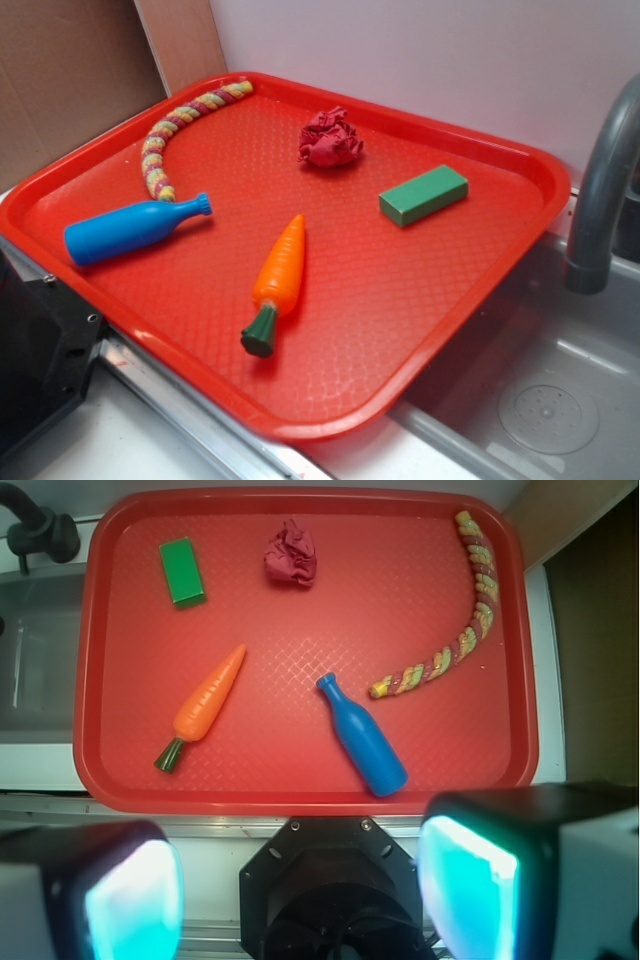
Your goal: Grab the blue bottle.
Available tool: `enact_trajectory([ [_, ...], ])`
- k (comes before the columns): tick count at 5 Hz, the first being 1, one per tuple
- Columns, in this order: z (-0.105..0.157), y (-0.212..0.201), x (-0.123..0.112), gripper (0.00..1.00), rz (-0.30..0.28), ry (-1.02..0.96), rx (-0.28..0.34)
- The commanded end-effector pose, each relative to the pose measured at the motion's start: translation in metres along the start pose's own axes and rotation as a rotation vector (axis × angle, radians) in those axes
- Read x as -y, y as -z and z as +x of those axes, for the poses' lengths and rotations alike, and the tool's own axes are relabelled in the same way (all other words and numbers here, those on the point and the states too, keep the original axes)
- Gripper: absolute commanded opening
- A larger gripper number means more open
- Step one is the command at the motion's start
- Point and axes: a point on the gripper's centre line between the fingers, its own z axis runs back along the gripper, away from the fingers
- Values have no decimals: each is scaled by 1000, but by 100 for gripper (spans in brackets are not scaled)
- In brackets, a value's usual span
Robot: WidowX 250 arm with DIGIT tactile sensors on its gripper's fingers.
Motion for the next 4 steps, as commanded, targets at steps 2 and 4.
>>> enact_trajectory([
  [2, 21, 2, -12, 100, 23, 185, -7],
  [4, 29, 12, -18, 100, 72, 263, -75],
])
